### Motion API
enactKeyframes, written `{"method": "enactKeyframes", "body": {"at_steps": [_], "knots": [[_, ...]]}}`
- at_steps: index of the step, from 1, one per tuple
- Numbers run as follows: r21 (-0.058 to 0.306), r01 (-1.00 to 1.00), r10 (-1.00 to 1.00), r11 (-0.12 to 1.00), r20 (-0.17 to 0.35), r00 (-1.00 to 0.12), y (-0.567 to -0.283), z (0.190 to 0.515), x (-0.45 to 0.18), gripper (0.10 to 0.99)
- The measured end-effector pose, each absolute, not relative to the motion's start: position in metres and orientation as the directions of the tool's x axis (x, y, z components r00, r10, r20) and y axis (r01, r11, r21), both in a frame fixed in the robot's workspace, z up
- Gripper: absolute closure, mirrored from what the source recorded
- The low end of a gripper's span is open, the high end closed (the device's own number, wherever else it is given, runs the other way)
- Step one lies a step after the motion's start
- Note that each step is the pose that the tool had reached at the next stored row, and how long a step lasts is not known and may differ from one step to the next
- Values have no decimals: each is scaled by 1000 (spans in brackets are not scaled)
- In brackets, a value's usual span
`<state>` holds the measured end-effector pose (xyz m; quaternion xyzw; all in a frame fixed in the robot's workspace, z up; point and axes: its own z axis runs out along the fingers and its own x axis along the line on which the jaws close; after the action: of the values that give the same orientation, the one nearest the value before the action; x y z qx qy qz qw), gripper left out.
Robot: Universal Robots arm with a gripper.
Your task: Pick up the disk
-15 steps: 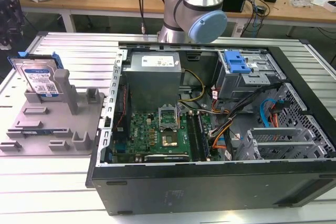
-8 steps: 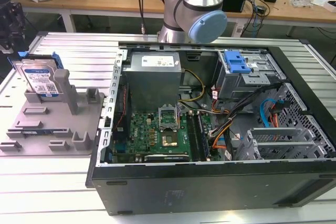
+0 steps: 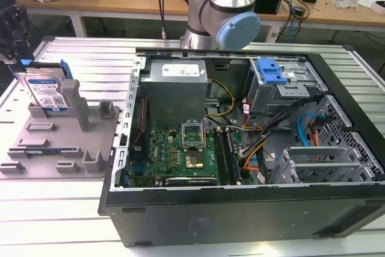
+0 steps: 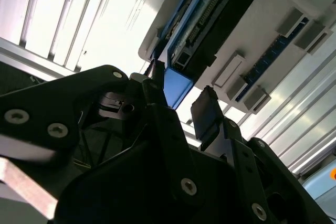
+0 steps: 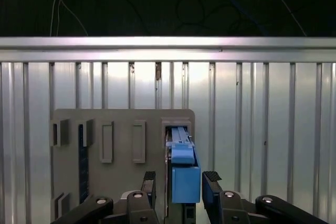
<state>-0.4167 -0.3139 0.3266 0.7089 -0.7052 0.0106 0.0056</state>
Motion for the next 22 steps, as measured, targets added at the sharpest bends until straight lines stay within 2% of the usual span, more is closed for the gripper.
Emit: {"method": "enactKeyframes", "body": {"at_steps": [22], "knots": [[-7,-1000,-1000,-5,23,5,-312,316,-417,604]]}}
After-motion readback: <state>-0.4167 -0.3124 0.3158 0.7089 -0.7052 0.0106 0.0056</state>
